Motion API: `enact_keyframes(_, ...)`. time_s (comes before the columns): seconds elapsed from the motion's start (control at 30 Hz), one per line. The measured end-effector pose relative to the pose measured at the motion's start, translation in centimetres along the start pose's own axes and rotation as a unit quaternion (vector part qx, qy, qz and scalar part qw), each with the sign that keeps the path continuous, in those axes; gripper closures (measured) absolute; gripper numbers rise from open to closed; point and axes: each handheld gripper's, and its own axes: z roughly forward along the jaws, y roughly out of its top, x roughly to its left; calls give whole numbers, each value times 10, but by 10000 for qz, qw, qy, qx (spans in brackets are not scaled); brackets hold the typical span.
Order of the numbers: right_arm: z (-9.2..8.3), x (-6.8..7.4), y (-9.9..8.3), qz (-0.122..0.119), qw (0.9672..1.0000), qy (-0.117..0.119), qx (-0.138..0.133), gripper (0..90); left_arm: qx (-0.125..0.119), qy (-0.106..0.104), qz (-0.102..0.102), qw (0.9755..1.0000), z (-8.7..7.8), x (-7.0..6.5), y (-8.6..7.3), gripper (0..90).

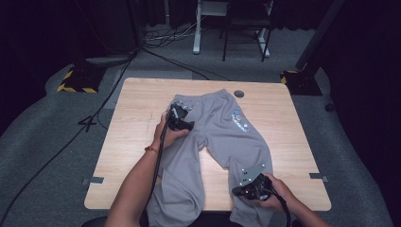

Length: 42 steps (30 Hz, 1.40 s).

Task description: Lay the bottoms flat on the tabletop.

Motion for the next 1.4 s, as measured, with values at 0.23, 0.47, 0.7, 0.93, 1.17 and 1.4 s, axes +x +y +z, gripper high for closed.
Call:
enact_keyframes(0.23, 0, 20, 3, -570, 9967, 564, 95, 900, -173, 291, -632, 9974, 2, 39, -10, 330)
enact_keyframes(0.47, -8, 34, 7, -1047, 9883, 1106, -21, 887, 62, 880, -891, 9921, -1, 61, -10, 329)
enact_keyframes(0.7, -23, 17, 9, -799, 9933, 609, -571, 688, -167, 208, -609, 9978, -26, 49, -6, 307)
enact_keyframes(0.93, -15, -67, 24, 330, 9883, -1102, -999, 573, -58, -706, 202, 9973, -68, 18, -44, 290)
enact_keyframes(1.17, 19, -172, 42, 1330, 9750, -1499, -961, 544, 28, -901, 92, 9959, -79, 20, -81, 304)
enact_keyframes(1.4, 34, -231, 46, 2274, 9486, -2088, -702, 453, -191, -672, -59, 9975, -65, 35, -88, 293)
